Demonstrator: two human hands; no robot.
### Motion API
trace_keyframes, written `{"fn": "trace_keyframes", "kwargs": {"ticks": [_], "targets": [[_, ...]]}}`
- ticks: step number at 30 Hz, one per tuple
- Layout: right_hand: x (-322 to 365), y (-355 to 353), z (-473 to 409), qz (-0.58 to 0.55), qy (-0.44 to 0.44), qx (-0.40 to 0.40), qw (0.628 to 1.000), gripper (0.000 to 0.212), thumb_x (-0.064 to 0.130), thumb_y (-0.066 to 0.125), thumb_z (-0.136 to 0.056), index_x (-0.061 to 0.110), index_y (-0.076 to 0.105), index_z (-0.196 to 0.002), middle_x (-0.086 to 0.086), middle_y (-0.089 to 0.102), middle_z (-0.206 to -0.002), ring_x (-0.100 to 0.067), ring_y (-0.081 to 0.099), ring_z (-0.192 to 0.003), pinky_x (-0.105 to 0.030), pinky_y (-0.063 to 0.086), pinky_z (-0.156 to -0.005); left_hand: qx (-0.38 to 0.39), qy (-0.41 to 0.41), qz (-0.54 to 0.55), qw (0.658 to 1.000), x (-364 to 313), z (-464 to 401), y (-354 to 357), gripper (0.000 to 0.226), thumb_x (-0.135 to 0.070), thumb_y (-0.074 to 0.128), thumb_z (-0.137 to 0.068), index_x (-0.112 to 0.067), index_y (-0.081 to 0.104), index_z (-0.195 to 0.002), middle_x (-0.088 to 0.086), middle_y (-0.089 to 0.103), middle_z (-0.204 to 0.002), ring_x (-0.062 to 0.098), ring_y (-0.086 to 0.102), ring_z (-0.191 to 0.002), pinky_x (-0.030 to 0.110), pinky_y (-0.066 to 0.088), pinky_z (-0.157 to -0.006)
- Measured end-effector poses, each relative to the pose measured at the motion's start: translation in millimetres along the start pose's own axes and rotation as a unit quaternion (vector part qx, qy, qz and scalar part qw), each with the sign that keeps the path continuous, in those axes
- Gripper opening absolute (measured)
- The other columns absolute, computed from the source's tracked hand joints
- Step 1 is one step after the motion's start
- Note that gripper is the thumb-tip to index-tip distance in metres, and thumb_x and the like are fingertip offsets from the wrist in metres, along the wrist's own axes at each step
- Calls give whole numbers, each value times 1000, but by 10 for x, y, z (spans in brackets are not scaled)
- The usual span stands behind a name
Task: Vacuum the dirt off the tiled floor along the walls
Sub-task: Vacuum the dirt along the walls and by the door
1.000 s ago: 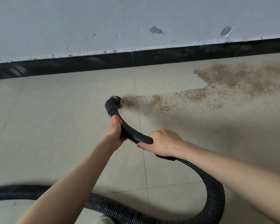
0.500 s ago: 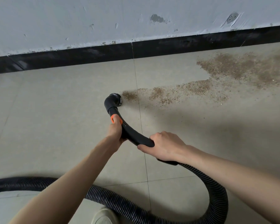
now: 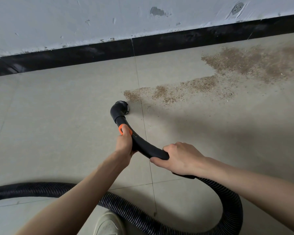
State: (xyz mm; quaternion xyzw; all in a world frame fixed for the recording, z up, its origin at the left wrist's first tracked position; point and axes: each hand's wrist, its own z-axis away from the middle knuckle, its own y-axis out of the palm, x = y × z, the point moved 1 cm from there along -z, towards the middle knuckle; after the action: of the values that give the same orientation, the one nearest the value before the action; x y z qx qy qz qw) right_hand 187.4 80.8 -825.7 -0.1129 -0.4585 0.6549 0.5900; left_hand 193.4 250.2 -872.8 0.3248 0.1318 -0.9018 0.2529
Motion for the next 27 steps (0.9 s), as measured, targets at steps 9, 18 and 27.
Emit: {"fn": "trace_keyframes", "kwargs": {"ticks": [9,18,27], "targets": [[244,-418,-759,-12,-15,-38,999,58,73,44,-86,17,55,-76,1,59,-70,-17,57,-62,-28,39,-52,21,13,17,1000,-764,-396,30,24,-30,38,-94,-10,43,-84,6,49,-82,21,53,-74,35,47,-57],[156,-314,-676,-22,-1,-36,999,59,72,43,-87,15,54,-75,0,62,-68,-19,57,-61,-28,39,-52,19,16,-10,1000,-641,-452,62,27,-34,37,-95,-10,45,-82,6,51,-81,21,55,-73,34,48,-54],[38,-359,-547,-29,8,-43,999,60,70,43,-88,13,57,-82,-2,65,-74,-22,62,-70,-29,40,-54,19,14,-28,999,-616,-400,207,28,-34,37,-95,-11,44,-82,7,52,-80,20,56,-72,33,48,-52]]}}
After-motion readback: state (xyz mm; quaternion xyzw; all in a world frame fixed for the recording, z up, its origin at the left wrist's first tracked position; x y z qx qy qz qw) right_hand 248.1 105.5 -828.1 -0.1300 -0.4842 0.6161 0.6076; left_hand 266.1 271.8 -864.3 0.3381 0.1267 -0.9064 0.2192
